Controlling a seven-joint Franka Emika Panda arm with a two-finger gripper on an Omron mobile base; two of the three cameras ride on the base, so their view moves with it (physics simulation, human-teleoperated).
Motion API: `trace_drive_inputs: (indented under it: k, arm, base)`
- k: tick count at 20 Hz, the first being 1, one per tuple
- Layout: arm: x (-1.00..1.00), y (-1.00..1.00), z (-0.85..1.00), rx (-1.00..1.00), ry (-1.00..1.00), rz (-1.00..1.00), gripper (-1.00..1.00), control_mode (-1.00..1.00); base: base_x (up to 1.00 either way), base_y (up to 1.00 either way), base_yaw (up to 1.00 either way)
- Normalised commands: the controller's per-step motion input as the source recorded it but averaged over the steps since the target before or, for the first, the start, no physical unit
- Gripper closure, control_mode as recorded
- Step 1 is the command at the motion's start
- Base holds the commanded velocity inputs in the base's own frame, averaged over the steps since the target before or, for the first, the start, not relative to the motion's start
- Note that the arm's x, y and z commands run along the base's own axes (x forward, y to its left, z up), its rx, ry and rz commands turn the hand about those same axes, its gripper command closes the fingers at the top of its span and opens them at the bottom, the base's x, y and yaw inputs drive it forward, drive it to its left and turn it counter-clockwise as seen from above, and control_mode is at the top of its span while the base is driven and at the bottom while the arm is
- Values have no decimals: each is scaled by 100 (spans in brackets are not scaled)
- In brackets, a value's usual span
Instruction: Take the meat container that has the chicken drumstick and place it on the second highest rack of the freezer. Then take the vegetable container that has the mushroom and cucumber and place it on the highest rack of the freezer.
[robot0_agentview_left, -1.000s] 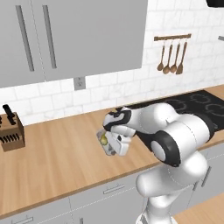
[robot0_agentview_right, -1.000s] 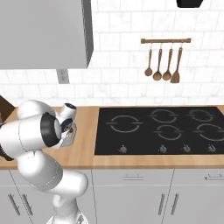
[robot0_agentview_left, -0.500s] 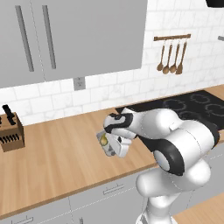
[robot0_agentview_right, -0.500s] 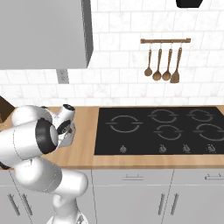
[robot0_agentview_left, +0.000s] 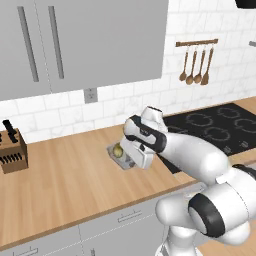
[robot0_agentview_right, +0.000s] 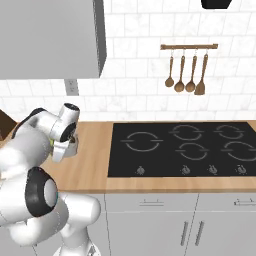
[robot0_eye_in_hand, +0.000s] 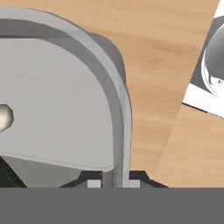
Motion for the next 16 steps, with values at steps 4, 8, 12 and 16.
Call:
trace_drive_inputs:
  k: [4,8,12,16]
  arm:
    - [-73,11,100,1,-29,3,100,-100]
    - [-66,5,100,19,-29,0,100,-100]
    - [-70,0,100,40,-17,10,100,-100]
    - [-65,-8,88,32,-4,34,100,-100]
  base:
    - [0,0,0]
    - [0,0,0]
    - [0,0,0]
    - [0,0,0]
